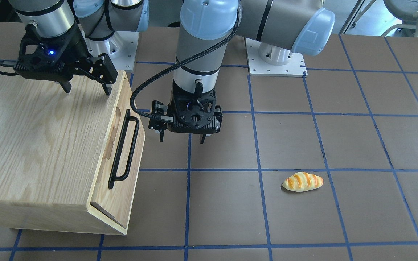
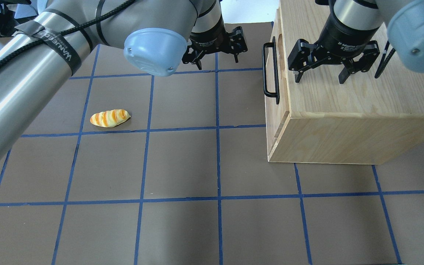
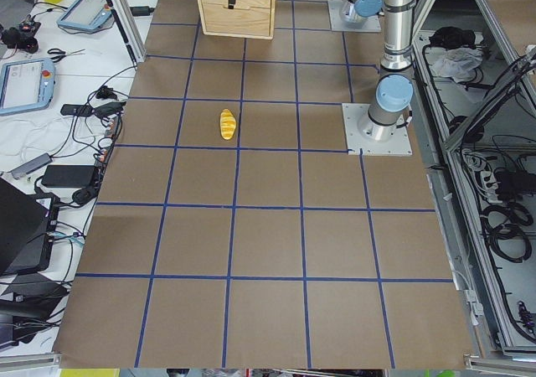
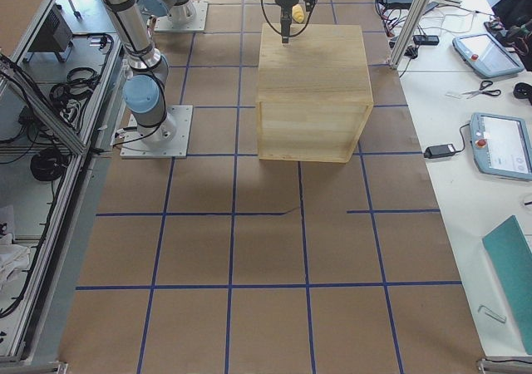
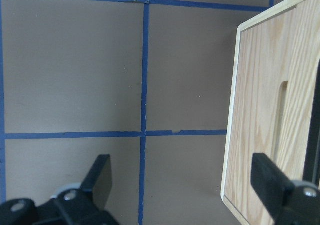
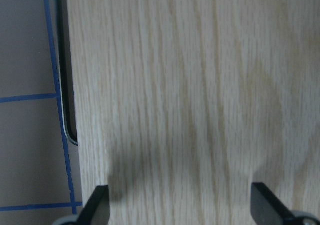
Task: Open upper drawer
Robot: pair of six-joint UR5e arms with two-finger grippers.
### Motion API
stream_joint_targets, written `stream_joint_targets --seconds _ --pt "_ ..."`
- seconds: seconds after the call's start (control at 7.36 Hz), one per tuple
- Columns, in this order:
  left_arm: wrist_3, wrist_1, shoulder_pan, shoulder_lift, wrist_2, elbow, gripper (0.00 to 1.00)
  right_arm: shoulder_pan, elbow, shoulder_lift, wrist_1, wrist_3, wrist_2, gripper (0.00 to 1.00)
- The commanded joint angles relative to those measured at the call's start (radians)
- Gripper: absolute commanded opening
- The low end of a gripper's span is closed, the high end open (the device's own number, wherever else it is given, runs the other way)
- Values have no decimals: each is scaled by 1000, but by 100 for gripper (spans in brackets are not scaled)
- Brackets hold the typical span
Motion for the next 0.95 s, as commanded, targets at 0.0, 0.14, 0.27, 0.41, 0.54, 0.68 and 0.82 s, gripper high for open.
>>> stream_joint_targets --seconds 0.0,0.14,0.27,0.41,0.54,0.68,0.82 --pt "-49 3 -28 -34 -14 35 100 0 0 0 0 0 -1 100" --pt "-59 9 -32 -45 -42 39 100 0 0 0 0 0 -1 100" --pt "-59 20 -34 -54 -43 39 100 0 0 0 0 0 1 100" --pt "-61 35 -34 -65 -45 39 100 0 0 0 0 0 1 100" --pt "-73 47 -42 -74 -45 39 100 0 0 0 0 0 -1 100" --pt "-81 48 -57 -77 -45 41 100 0 0 0 0 0 1 100" --pt "-90 48 -65 -83 -46 41 100 0 0 0 0 0 1 100"
